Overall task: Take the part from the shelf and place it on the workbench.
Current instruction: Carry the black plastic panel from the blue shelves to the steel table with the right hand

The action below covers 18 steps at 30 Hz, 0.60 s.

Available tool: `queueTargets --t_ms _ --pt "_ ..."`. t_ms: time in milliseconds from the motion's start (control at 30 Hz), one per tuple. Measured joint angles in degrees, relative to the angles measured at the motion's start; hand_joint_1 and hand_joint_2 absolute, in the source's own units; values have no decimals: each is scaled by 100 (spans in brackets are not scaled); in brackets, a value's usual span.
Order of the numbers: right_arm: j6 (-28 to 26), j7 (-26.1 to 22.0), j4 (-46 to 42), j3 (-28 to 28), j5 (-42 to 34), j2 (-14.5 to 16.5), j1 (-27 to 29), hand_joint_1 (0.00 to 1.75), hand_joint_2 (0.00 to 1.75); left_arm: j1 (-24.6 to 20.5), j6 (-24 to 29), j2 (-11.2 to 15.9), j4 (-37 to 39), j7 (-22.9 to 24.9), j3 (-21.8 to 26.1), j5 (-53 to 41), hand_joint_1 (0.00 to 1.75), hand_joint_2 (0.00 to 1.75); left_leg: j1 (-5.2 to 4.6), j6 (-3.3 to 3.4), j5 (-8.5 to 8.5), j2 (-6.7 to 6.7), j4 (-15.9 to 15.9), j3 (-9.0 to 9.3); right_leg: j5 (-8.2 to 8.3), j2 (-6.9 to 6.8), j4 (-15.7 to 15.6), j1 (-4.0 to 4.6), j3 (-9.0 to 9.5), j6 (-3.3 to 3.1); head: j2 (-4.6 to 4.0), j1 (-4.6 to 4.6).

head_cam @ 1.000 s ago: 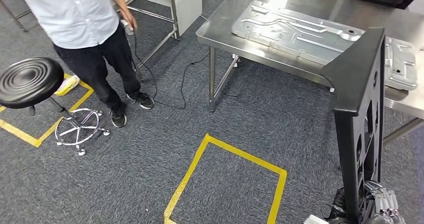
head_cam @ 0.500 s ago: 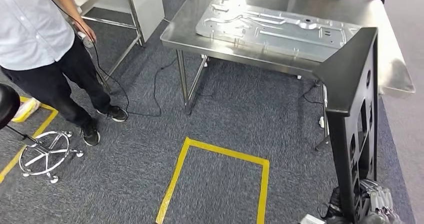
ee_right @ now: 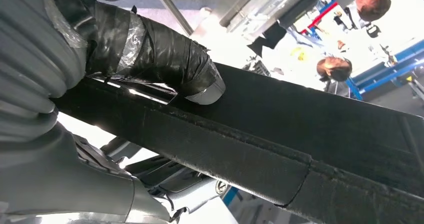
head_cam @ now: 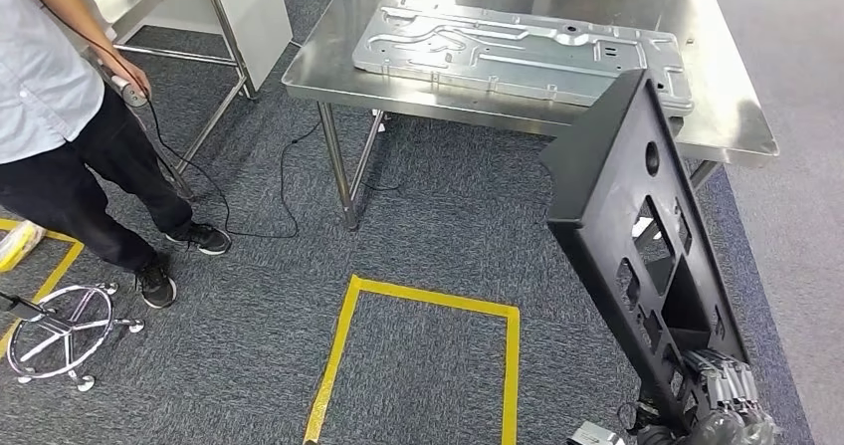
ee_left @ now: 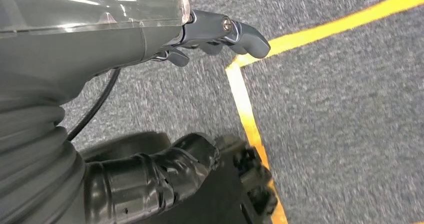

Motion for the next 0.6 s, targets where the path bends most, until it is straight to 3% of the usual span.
queueTargets --t_ms 67,167,200,233,267,333,367,433,533,600 --pt "0 17 8 43 23 -6 0 175 175 -2 -25 2 0 -20 0 0 0 175 1 -47 -148 -44 187 -67 27 10 -67 -32 38 -72 0 -3" --pt "0 23 28 72 32 -7 -3 175 175 9 -37 5 0 -28 0 0 0 175 4 -70 -660 -108 1219 -570 31 20 -89 -23 53 -140 0 -9" --pt "0 23 41 81 35 -8 -1 175 175 16 -37 8 0 -28 0 0 0 175 4 -72 -744 -110 1523 -733 26 29 -81 -12 51 -148 0 -9" --pt "0 23 54 88 39 -8 0 175 175 23 -37 11 0 -28 0 0 0 175 4 -70 -710 -111 1641 -812 19 41 -70 -3 52 -154 0 -9" --pt "0 23 66 96 41 -9 0 175 175 27 -37 16 0 -28 0 0 0 175 3 -59 -552 -111 1514 -776 9 57 -53 3 55 -155 0 -9" --pt "0 25 83 119 43 -10 -1 175 175 27 -38 21 0 -29 0 0 0 175 -2 -15 -112 -125 782 -470 -22 85 -6 10 59 -142 0 -8" --pt "0 26 89 132 49 -10 -2 175 175 23 -43 23 0 -34 0 0 0 175 -10 6 28 -135 426 -321 -41 97 26 21 51 -123 0 -8" --pt "0 58 96 154 93 -11 -3 175 175 17 -73 25 0 -57 0 0 0 175 -35 42 86 -152 116 -198 -56 111 58 28 28 -72 0 -5" --pt "0 149 103 178 149 -16 -1 175 175 25 -153 31 0 -98 0 -2 0 175 -29 123 132 -139 40 -171 -80 109 83 15 17 20 0 -2" --pt "0 172 108 185 109 -29 -6 175 175 21 -203 33 0 -134 0 -4 0 175 -6 184 178 -121 -21 -144 -297 88 395 2 -112 78 0 -1"
